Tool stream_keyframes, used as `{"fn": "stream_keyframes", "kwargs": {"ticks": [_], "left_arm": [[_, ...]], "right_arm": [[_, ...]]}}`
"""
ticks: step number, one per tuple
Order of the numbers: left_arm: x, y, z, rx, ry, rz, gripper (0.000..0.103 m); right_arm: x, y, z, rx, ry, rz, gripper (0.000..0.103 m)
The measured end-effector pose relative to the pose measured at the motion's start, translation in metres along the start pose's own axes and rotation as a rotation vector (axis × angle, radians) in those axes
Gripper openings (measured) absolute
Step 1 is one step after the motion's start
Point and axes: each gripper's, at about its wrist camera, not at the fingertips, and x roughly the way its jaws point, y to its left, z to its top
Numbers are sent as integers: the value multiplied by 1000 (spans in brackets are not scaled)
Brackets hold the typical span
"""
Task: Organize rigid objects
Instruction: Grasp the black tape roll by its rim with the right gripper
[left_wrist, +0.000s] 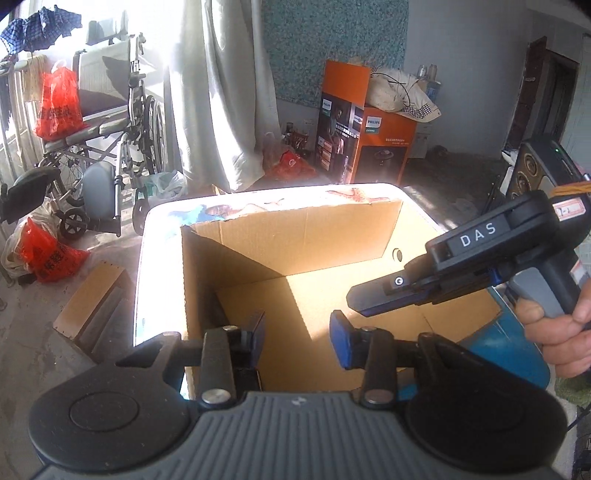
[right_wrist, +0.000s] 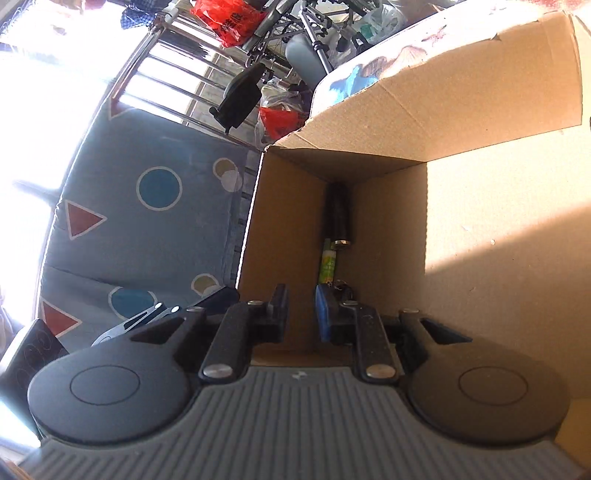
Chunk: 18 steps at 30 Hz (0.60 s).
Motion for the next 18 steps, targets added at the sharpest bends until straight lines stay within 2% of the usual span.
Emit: {"fn": "stream_keyframes", "kwargs": {"ticks": [4, 7, 9, 14, 18], "left_arm": [[-24, -25, -29, 12, -38, -100, 49], [-17, -45, -55, 20, 1, -192, 59], [-8, -61, -72, 43, 35, -218, 59], [27, -106, -110, 167, 104, -175, 60], [49, -133, -123, 275, 111, -105, 60]], "right_arm": [[-72, 11, -44, -95, -112, 3, 19], [-116, 3, -85, -142, -173, -47, 24], [-127, -8, -109, -145, -185, -101, 26], [-107, -51, -167, -129, -170, -257, 26], [-84, -67, -186, -169, -173, -386, 26]]}}
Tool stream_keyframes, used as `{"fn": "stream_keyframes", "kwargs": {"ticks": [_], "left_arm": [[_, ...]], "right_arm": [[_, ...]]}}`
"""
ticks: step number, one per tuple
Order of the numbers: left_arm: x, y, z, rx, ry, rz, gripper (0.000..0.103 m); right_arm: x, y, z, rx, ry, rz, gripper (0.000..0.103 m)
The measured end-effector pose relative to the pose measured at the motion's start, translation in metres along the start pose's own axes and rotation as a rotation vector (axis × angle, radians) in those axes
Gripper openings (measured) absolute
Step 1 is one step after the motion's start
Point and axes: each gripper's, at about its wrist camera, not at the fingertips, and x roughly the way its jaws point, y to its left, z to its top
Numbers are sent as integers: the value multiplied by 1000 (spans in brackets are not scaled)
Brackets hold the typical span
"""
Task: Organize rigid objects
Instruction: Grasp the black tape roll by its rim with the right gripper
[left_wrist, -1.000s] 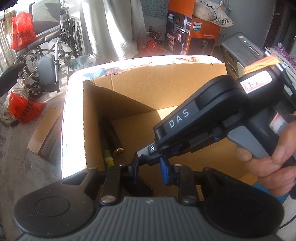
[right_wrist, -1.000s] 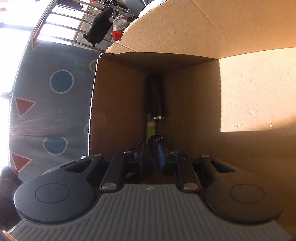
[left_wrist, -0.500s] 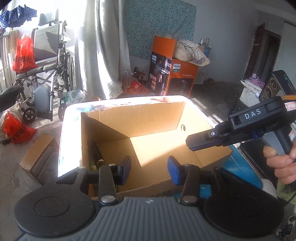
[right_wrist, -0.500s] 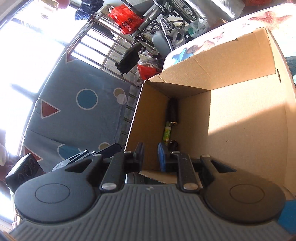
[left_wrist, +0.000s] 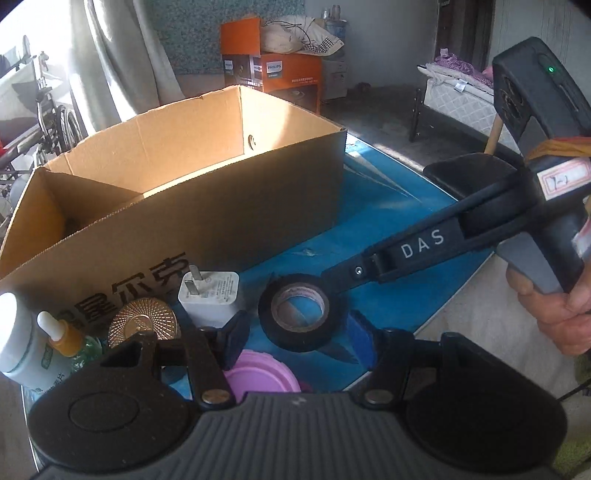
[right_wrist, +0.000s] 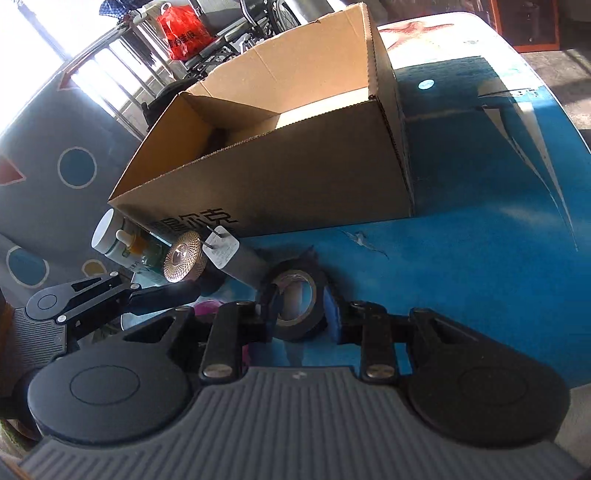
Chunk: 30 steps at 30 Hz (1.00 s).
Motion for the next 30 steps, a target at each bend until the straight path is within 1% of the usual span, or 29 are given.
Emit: {"fn": "stream_keyframes", "kwargs": {"ticks": [3, 6, 8, 11, 14, 17, 19, 22, 25, 30], "left_arm": [[16, -7, 1, 25, 26, 22, 60], [28, -10, 3, 34, 68, 53, 60], [33, -10, 3, 38, 84, 55, 60], [36, -8, 3, 35, 95, 43, 60], [39, -8, 5, 41, 94, 40, 60], [40, -10, 6, 56, 91, 44, 60], [41, -11, 7, 62, 92, 38, 61], [46, -17, 9, 77, 104, 37, 67], [48, -18, 9, 87, 110, 27, 70], [51, -23, 10, 88, 113, 0, 70]], "right_arm": [[13, 4, -3, -56, -14, -51, 26], [19, 8, -1, -88, -6, -59, 26], [27, 16, 5, -124, 2, -69, 26], [35, 22, 7, -180, 19, -89, 26], [44, 24, 6, -209, 39, -92, 26], [45, 24, 5, -241, 28, -101, 20], [44, 21, 5, -240, 23, -105, 19], [41, 13, 5, -206, 16, -99, 19], [35, 5, 3, -187, 5, -112, 19], [24, -9, -1, -147, -6, -116, 19]]}}
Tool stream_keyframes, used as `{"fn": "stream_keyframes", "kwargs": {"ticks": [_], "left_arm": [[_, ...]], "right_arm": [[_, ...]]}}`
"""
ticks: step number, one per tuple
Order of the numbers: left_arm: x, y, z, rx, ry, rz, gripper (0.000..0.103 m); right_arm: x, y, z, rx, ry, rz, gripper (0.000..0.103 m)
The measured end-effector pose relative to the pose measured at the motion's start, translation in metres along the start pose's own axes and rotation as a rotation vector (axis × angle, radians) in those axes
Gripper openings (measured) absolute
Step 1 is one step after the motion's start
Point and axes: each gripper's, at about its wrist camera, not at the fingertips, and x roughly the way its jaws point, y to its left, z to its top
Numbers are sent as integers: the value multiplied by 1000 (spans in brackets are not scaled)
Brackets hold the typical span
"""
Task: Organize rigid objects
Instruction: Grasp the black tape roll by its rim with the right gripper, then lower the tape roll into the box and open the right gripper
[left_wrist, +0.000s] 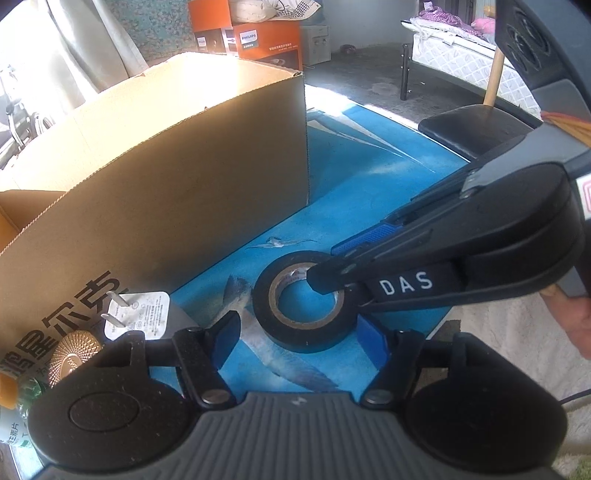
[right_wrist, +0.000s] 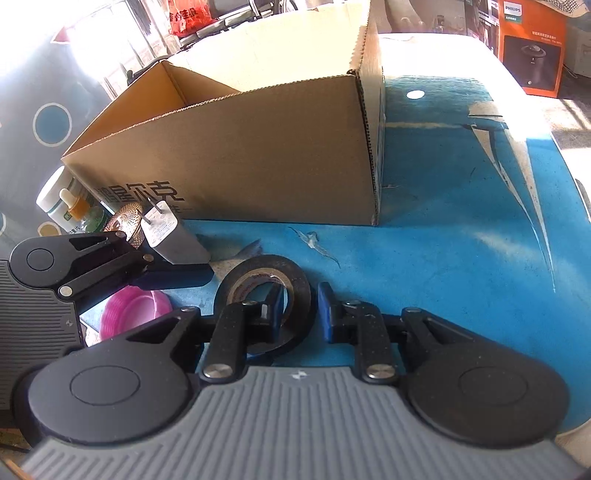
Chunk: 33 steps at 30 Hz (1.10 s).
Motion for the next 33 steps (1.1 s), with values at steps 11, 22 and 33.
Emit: {"fn": "stream_keyframes", "kwargs": {"ticks": [11, 22, 33], "left_arm": [[4, -10, 7, 2, -25, -6, 67], [-48, -14, 12, 13, -172, 57, 67], [-110, 64, 48, -81, -294, 190, 67]], "right_arm": [[-7, -8, -4, 30, -27, 17, 19], [-42, 9, 0, 13, -113, 6, 19], [-86, 90, 88, -245, -282, 52, 19]]}}
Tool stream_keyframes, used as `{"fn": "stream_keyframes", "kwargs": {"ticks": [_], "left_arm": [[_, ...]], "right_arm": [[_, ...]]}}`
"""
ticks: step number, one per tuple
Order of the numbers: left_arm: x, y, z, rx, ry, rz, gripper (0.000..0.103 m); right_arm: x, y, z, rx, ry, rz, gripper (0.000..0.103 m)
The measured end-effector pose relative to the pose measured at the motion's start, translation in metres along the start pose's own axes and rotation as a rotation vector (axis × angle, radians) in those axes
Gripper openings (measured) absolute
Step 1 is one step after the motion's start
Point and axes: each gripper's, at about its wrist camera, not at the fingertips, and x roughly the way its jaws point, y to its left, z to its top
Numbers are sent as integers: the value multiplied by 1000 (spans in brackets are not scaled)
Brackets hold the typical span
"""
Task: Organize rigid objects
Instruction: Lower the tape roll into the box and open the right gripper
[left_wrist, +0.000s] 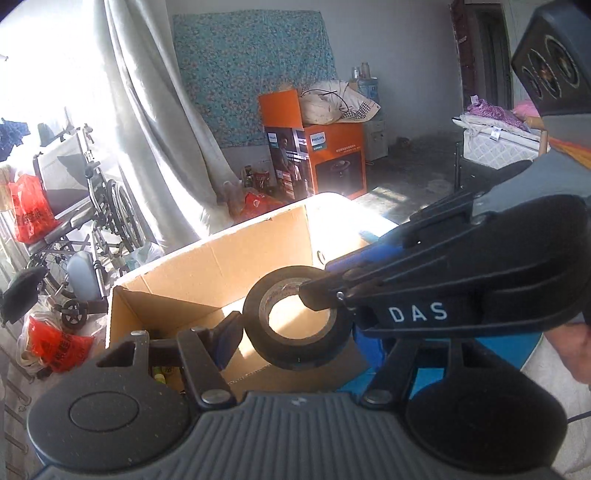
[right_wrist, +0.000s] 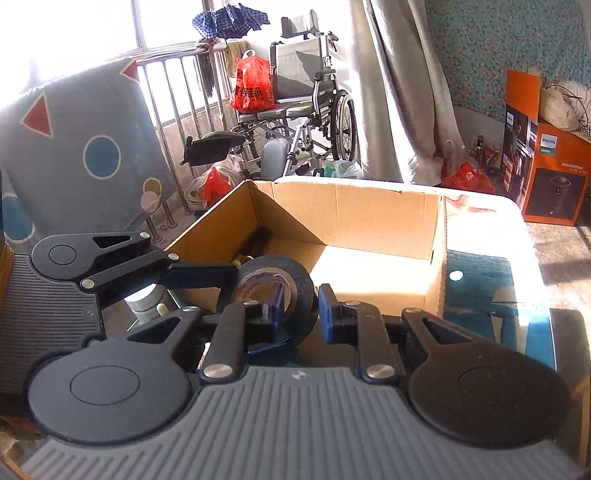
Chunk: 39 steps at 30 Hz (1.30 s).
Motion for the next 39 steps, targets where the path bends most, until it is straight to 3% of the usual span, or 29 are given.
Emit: {"fn": "stream_keyframes", "kwargs": {"ticks": [4, 9, 14, 20, 28, 35, 39], "left_arm": [[30, 46, 13, -98, 102, -36, 67], [83, 107, 4, -193, 322, -107, 67], [123, 131, -10, -221, 498, -151, 67], [144, 137, -20, -258, 628, -192, 67], [147, 133, -25, -248, 693, -186, 67], [132, 126, -22, -244, 670, -175, 66], [123, 129, -6, -265, 615, -170, 66]], "right_arm": [[38, 1, 41, -19, 61, 62, 19], [125, -18, 77, 81, 283, 153, 19], [198, -32, 71, 181, 506, 207, 19], [241, -30, 62, 189, 648, 226, 20], [271, -25, 54, 199, 750, 244, 21], [267, -17, 52, 211, 738, 236, 21], [256, -22, 57, 245, 685, 254, 21]]}}
